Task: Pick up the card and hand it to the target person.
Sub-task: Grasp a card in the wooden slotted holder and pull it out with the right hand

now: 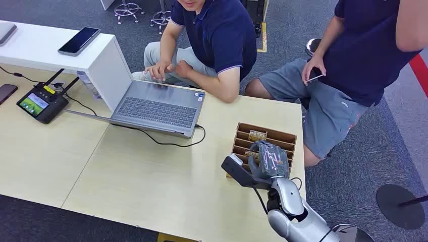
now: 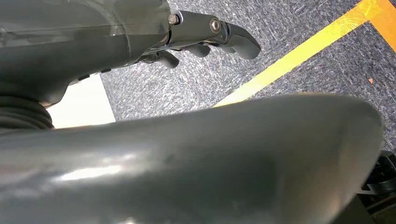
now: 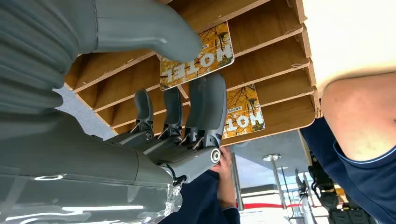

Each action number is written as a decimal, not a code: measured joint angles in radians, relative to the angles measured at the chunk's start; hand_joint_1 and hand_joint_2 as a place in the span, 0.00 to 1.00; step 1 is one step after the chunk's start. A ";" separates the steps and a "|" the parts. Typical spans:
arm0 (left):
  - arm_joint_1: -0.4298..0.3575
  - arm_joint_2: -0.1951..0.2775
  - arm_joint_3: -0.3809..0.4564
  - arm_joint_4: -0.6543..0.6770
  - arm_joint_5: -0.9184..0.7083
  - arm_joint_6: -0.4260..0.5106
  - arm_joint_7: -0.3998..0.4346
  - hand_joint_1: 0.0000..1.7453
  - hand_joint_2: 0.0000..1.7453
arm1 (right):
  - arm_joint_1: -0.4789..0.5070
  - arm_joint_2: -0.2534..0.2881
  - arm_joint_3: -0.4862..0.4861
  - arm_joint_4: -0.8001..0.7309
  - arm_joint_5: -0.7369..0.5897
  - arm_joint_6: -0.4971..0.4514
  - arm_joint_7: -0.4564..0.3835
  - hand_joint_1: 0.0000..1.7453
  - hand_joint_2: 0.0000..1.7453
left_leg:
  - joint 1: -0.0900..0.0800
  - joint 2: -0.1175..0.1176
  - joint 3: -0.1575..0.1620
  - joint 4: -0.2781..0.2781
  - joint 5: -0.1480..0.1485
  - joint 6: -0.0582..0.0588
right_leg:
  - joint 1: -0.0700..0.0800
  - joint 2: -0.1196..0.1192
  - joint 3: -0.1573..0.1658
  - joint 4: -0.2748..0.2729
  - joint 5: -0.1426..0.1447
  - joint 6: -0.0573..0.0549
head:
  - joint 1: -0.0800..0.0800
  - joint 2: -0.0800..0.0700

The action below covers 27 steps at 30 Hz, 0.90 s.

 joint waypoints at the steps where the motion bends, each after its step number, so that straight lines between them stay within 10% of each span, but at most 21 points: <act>1: 0.000 0.000 0.000 0.000 0.000 0.000 0.000 0.00 0.00 | 0.000 0.000 0.000 0.000 0.000 0.000 0.000 0.58 1.00 | 0.000 0.000 0.000 0.000 0.000 0.000 | 0.000 0.000 0.000 0.000 0.000 0.000 | 0.000 0.000; 27: 0.000 0.000 -0.003 0.000 0.013 -0.001 -0.006 0.00 0.00 | 0.002 0.006 0.000 0.012 0.007 0.017 -0.002 0.72 1.00 | 0.000 0.000 0.000 0.000 0.000 0.000 | 0.000 0.000 0.000 0.000 0.000 0.000 | 0.000 0.000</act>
